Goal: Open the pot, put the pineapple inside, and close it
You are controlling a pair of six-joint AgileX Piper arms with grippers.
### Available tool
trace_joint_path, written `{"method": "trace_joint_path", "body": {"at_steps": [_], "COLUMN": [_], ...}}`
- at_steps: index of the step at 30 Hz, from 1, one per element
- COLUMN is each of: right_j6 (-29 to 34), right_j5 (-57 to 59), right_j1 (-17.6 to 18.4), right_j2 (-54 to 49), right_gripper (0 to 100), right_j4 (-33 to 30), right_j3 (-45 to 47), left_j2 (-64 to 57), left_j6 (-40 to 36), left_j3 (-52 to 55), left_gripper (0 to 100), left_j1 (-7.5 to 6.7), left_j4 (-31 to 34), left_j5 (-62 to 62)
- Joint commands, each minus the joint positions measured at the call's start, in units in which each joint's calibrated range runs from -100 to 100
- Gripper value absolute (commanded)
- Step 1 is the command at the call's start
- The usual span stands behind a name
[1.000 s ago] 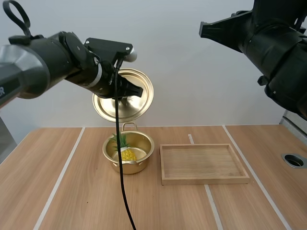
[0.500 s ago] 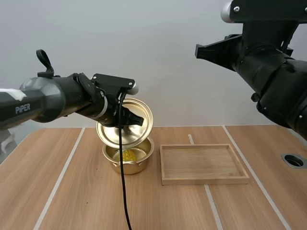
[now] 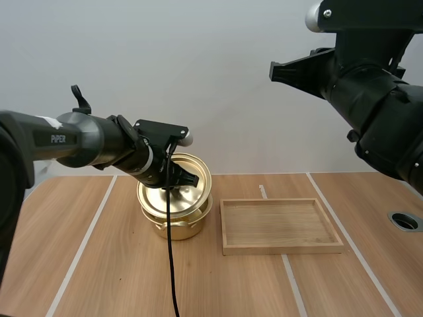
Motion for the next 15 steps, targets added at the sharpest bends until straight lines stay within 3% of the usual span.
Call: {"method": "trace_joint_path", "body": {"at_steps": [1, 15], "right_j6": [-0.35, -0.35], "right_j5": [-0.33, -0.33], "right_j1": [-0.26, -0.26], "right_j2": [-0.5, -0.5], "right_gripper": [0, 0], "right_j4": [0.13, 0.13], "right_j3": [0.03, 0.03], "left_j2": [1.28, 7.05], "left_j6": [0.69, 2.82], "left_j3": [0.07, 0.07], "left_gripper": [0, 0], "left_j1": [0.03, 0.03], "left_j4": [-1.8, -1.8], "left_j5": [-0.01, 0.74]}}
